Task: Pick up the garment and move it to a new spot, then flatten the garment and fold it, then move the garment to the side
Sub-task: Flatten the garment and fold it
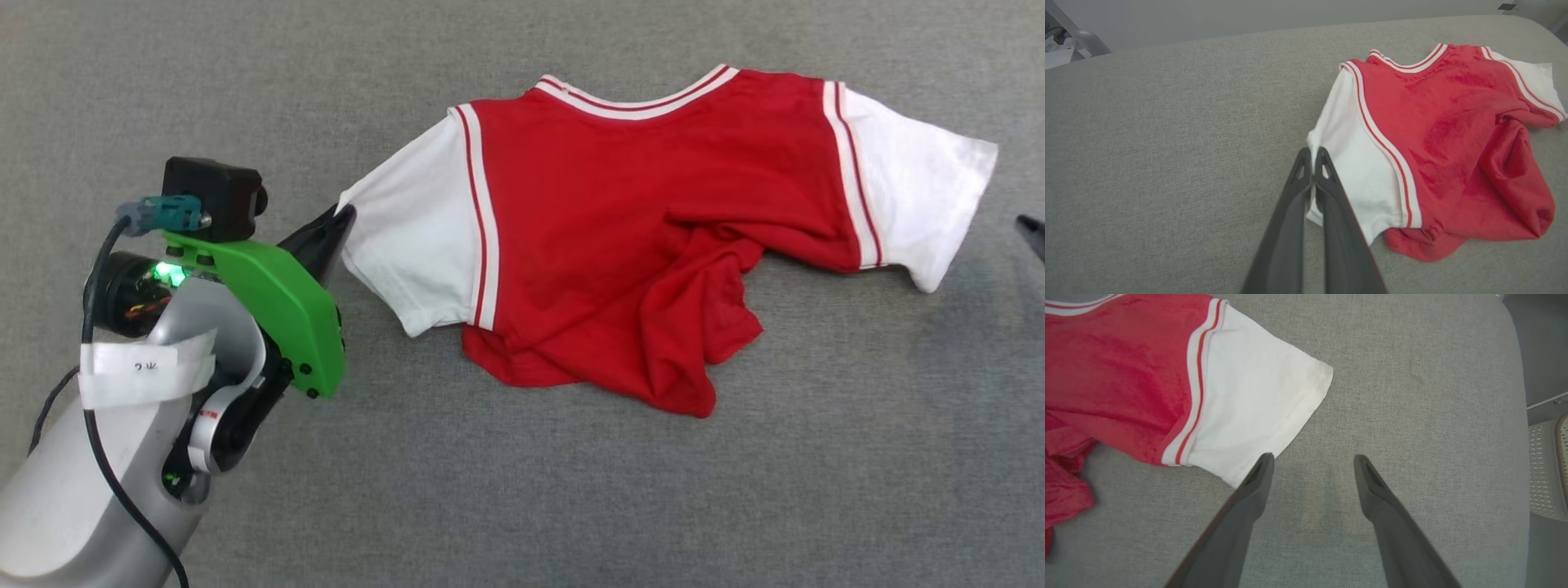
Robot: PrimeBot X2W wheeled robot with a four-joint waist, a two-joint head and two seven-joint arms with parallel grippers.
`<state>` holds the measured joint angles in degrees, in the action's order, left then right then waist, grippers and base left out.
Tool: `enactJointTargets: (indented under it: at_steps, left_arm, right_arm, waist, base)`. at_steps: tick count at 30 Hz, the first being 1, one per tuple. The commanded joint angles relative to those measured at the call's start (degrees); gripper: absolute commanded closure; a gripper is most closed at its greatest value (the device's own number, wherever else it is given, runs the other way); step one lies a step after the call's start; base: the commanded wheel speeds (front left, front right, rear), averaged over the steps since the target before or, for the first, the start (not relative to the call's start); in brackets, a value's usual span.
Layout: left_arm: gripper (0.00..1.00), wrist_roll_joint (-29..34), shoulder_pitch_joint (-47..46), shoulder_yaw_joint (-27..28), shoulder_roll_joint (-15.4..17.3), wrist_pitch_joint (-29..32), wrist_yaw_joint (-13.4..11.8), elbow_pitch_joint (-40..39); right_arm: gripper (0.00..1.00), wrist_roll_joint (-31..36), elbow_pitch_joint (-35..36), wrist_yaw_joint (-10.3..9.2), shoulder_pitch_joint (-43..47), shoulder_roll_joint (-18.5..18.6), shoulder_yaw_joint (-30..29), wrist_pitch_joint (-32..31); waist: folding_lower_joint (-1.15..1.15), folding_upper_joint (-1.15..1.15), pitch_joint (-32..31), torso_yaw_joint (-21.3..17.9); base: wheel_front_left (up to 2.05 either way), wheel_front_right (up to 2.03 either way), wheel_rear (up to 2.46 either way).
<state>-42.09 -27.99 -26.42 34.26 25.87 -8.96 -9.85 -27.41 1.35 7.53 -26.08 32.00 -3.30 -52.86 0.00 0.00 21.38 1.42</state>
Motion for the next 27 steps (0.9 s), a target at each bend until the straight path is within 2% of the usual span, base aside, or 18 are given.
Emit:
enactJointTargets:
  at_steps: [1, 6, 14, 24, 25, 26, 27]
  left_arm:
    - [1.00, 0.5, 0.9, -0.1, 0.3, 0.3, -0.7, -1.4]
    - [1.00, 1.4, 0.7, -0.7, 0.0, 0.9, -2.0, -5.3]
    - [1.00, 2.4, -0.1, -1.5, -0.6, 1.1, -2.7, -7.8]
    - [1.00, 2.6, -0.6, -2.0, -1.1, 0.3, -2.4, -7.4]
    - [1.00, 2.6, -0.7, -2.0, -1.1, 0.2, -2.3, -7.2]
    - [1.00, 2.6, -0.7, -2.0, -1.2, 0.1, -2.2, -7.0]
    - [1.00, 2.5, -0.7, -2.0, -1.2, 0.0, -2.2, -6.8]
  right_arm:
    - [0.00, -0.2, -1.1, -0.04, -2.4, 0.8, 0.4, -1.1]
    - [0.00, -0.6, -6.2, -0.04, -9.0, 3.2, 2.8, -4.1]
    - [0.00, 0.6, -14.4, -0.04, -16.1, 5.8, 6.3, -2.8]
    - [0.02, -1.8, -21.1, -0.04, -17.7, 5.5, 11.6, -0.6]
    - [0.25, -2.3, -21.5, -0.04, -17.5, 5.5, 12.2, -0.8]
    - [0.78, -2.9, -21.8, -0.04, -17.3, 5.6, 12.8, -1.0]
    - [1.00, -3.5, -22.0, -0.04, -17.2, 5.8, 13.2, -0.9]
  waist:
    - [0.00, 0.00, 4.0, 3.6]
    - [0.00, 0.00, 6.6, 5.7]
    - [0.00, 0.00, 9.6, 7.4]
    - [0.00, 0.00, 10.4, 7.9]
    - [0.00, 0.00, 10.4, 7.9]
    - [0.00, 0.00, 10.4, 7.9]
    - [0.00, 0.00, 10.3, 7.9]
  base:
    - [0.00, 0.00, 0.00]
    - [0.00, 0.00, 0.00]
    - [0.00, 0.00, 0.00]
    - [0.00, 0.00, 0.00]
    - [0.00, 0.00, 0.00]
    - [0.00, 0.00, 0.00]
    - [0.00, 0.00, 0.00]
